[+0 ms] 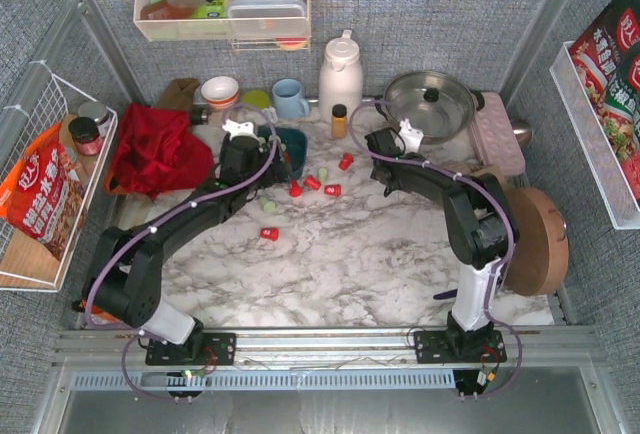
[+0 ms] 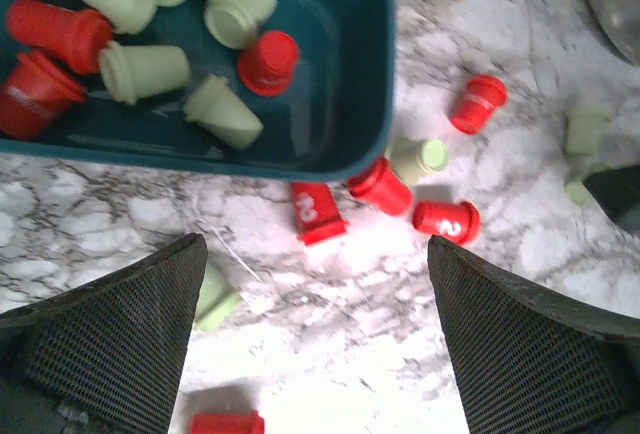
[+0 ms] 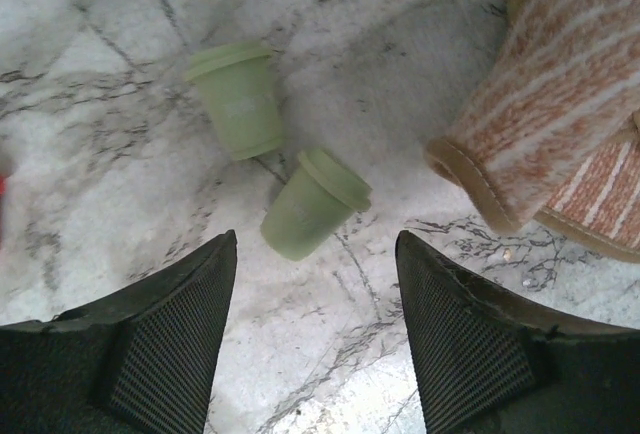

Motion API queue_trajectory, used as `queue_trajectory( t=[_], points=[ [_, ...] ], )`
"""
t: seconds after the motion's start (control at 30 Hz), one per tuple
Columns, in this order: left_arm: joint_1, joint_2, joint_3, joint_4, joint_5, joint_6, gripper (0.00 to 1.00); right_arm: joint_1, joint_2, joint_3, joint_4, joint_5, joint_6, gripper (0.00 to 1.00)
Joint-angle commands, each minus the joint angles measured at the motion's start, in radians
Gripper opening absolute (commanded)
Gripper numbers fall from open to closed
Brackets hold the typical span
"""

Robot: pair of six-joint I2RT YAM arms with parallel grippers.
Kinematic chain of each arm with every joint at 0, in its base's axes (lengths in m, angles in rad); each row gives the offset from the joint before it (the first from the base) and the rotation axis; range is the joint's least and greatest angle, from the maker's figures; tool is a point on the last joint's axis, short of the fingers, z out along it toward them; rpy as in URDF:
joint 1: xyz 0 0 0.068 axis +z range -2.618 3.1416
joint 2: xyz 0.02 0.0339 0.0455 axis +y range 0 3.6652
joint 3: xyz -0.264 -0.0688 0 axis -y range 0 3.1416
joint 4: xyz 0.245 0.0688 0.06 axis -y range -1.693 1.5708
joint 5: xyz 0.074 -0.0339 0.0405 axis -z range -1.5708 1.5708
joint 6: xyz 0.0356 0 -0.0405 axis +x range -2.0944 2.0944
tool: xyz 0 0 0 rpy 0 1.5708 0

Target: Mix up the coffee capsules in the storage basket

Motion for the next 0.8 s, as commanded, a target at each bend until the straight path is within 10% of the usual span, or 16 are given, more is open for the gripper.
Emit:
queue_trajectory(
  t=[0.0, 0.77],
  points=[
    [-0.041, -0.038, -0.018, -0.022, -0.018, 0.016, 0.99, -0.017, 0.027, 0.015, -0.072, 0.015, 0.120, 0.68],
    [-0.050, -0.168, -0.206, 0.080, -0.003, -0.033, 0.99, -0.083, 0.045, -0.016, -0.070, -0.071, 0.109, 0.42]
  ],
)
